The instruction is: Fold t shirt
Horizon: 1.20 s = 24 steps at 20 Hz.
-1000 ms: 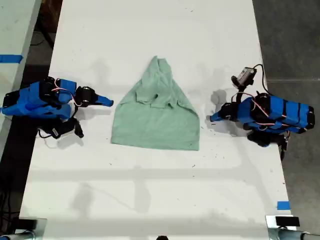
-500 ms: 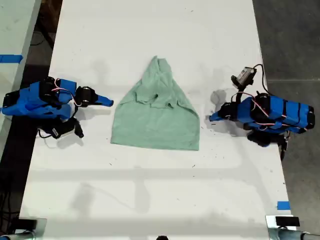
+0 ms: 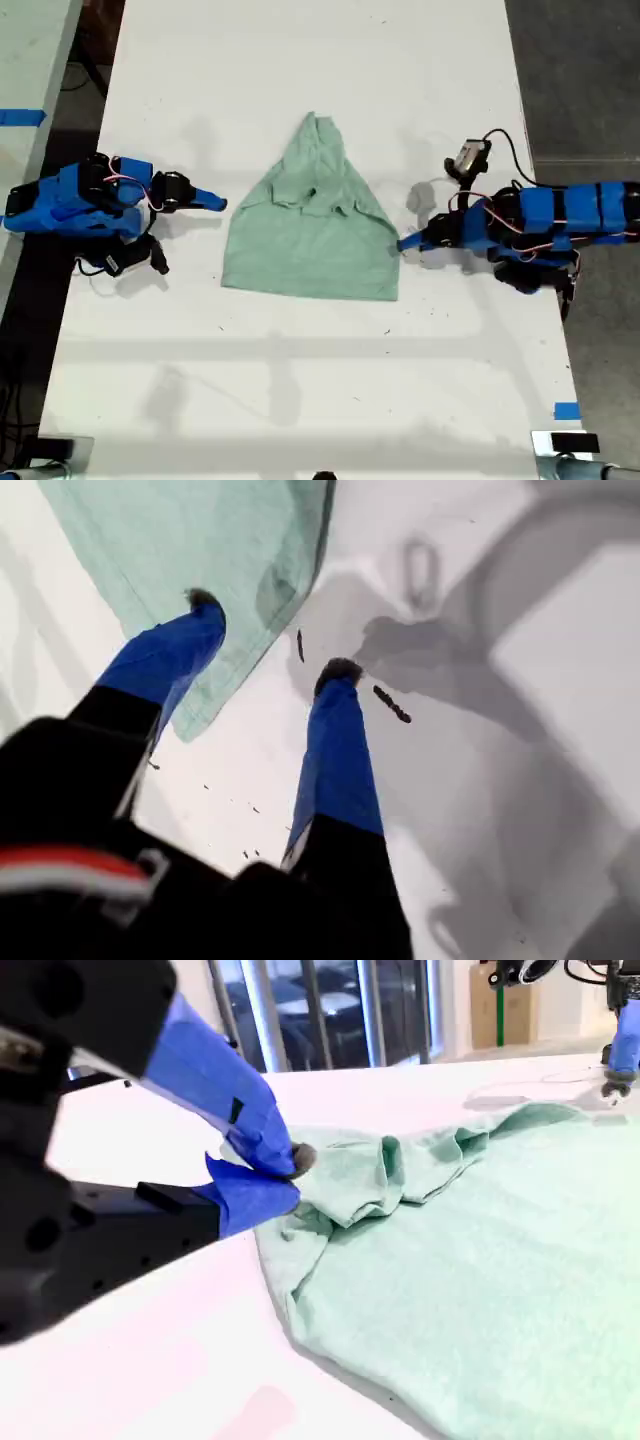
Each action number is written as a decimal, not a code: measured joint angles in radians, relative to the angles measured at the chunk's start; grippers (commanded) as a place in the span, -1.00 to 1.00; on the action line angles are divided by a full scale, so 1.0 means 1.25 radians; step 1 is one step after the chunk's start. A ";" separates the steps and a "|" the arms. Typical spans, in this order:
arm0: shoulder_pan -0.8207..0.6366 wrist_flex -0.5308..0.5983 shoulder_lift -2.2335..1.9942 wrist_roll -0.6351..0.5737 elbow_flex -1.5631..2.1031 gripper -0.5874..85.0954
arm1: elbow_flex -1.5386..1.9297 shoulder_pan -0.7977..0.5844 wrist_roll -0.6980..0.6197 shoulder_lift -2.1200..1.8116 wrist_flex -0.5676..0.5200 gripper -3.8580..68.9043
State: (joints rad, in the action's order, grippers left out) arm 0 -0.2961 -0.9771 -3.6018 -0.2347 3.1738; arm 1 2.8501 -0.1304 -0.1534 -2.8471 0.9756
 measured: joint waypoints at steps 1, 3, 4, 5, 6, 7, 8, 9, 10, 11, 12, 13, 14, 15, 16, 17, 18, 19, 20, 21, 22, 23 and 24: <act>0.000 0.000 0.000 0.000 0.000 -0.99 | -0.058 0.004 0.005 0.126 -0.029 -0.30; 0.000 0.000 0.000 0.000 0.000 -0.99 | -0.178 0.007 0.007 0.357 -0.048 -0.33; 0.000 0.000 0.000 0.000 0.000 -0.99 | -0.232 0.009 0.007 0.447 -0.048 -0.44; 0.000 0.000 0.000 0.000 0.000 -0.99 | -0.266 0.009 0.006 0.508 -0.048 -0.45; 0.000 0.000 0.000 0.000 0.000 -0.99 | -0.288 0.009 0.004 0.539 -0.050 -0.42; 0.000 0.000 0.000 0.000 0.000 -0.99 | -0.301 0.009 -0.006 0.557 -0.059 -0.38; 0.000 0.000 0.000 0.000 0.000 -0.99 | -0.312 0.009 -0.018 0.571 -0.061 -0.35; 0.000 0.000 0.000 0.000 0.000 -0.99 | -0.323 0.009 -0.031 0.584 -0.063 -0.34; 0.000 0.000 0.000 0.000 0.000 -0.99 | -0.337 0.009 -0.044 0.601 -0.063 -0.33; 0.000 0.000 0.000 0.000 0.000 -0.99 | -0.357 0.009 -0.058 0.623 -0.063 -0.34; 0.000 0.000 0.000 0.000 0.000 -0.99 | -0.379 0.009 -0.071 0.649 -0.063 -0.56; 0.000 0.000 0.000 0.000 0.000 -0.99 | -0.400 0.009 -0.083 0.672 -0.063 -0.89; 0.000 0.000 0.000 0.000 0.000 -0.99 | -0.420 0.009 -0.091 0.698 -0.063 -0.89; 0.000 0.000 0.000 0.000 0.000 -0.99 | -0.428 0.009 -0.090 0.707 -0.061 -0.89; 0.000 0.000 0.000 0.000 0.000 -0.99 | -0.431 0.009 -0.079 0.709 -0.059 -0.89; 0.000 0.000 0.000 0.000 0.000 -0.99 | -0.433 0.007 -0.056 0.702 -0.038 -0.89; 0.000 0.000 0.000 0.000 0.000 -0.99 | -0.425 0.007 -0.027 0.685 -0.015 -0.89; 0.000 0.000 0.000 0.000 0.000 -0.99 | -0.423 0.005 -0.007 0.663 0.022 -0.89; 0.000 0.000 0.000 0.000 0.000 -0.99 | -0.423 0.004 0.010 0.641 0.067 -0.89; 0.000 0.000 0.000 0.000 0.000 -0.99 | -0.442 0.002 0.009 0.632 0.101 -0.89; 0.000 0.000 0.000 0.000 0.000 -0.99 | -0.486 0.005 0.004 0.632 0.133 -0.89; 0.000 0.000 0.000 0.000 0.000 -0.99 | -0.551 0.017 -0.007 0.647 0.161 -0.89; 0.000 0.000 0.000 0.000 0.000 -0.99 | -0.625 0.034 -0.022 0.676 0.183 -0.89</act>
State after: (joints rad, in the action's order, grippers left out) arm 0 -0.2961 -0.9771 -3.6018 -0.2347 3.1738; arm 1 2.0693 -0.0874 -0.1810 -2.0018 1.2042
